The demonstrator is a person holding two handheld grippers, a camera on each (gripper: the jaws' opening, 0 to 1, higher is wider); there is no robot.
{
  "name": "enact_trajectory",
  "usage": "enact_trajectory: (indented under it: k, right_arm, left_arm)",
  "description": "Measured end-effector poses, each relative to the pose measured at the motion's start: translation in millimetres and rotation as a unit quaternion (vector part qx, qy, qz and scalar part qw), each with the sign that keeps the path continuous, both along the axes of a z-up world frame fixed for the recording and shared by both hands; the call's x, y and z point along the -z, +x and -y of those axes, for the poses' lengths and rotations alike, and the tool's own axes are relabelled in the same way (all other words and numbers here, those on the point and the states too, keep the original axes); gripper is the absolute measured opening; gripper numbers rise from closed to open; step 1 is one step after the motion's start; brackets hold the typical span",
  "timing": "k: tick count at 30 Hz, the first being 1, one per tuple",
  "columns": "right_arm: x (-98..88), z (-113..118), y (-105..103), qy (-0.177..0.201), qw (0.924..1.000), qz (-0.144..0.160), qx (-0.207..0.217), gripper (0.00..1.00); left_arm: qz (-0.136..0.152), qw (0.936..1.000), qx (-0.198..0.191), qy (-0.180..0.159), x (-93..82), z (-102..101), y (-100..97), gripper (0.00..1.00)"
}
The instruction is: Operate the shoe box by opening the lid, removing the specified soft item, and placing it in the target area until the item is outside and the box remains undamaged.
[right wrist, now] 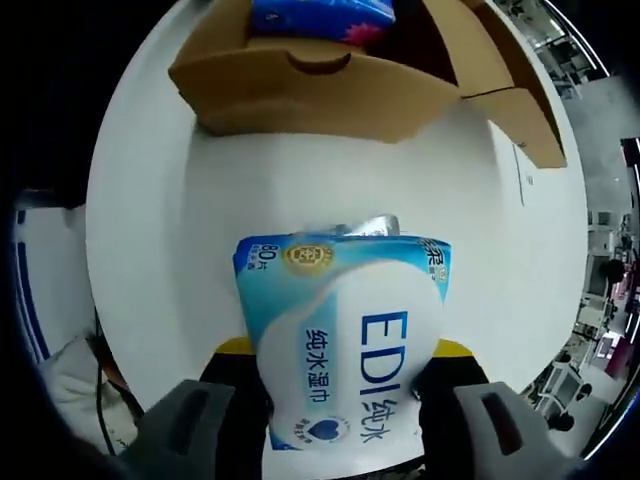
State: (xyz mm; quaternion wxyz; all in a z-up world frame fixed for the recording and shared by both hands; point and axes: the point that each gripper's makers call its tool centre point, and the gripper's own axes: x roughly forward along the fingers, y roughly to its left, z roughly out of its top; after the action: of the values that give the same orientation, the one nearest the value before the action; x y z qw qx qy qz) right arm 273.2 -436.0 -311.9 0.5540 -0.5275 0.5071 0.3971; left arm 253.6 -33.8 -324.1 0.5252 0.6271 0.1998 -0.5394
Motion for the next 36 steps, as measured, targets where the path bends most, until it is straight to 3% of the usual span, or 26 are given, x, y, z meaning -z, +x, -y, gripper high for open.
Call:
enact_trajectory:
  k: [8,17,24,31,33,36]
  right_arm:
    - [27.2,2.0,-2.5,-0.013,0.9994,-0.022,-0.024,0.6]
    - [23.9,0.1,-2.9,-0.008,0.9993,-0.023,-0.028,0.61]
    - [22.1,-1.6,-13.1,0.002,0.9951,-0.027,0.095,0.61]
    - [19.1,-0.4,-10.3,-0.001,0.9967,-0.026,0.076,0.6]
    - [16.9,-0.2,-10.0,-0.006,0.9987,-0.027,0.042,0.6]
    - [13.7,-0.1,-6.6,-0.013,0.9992,-0.028,0.025,0.59]
  left_arm:
    - [0.001,1.0,0.001,0.0,-0.2,0.3,-0.2,0.22]
    - [0.002,1.0,0.001,0.0,-0.4,0.5,-0.1,0.22]
    - [0.002,1.0,0.003,0.0,-0.6,0.7,0.6,0.22]
    - [0.001,1.0,0.004,-0.001,-0.9,0.7,1.0,0.22]
    - [0.002,1.0,0.005,-0.001,-0.9,0.6,1.0,0.22]
    - [0.002,1.0,0.005,-0.001,-0.9,0.4,0.9,0.22]
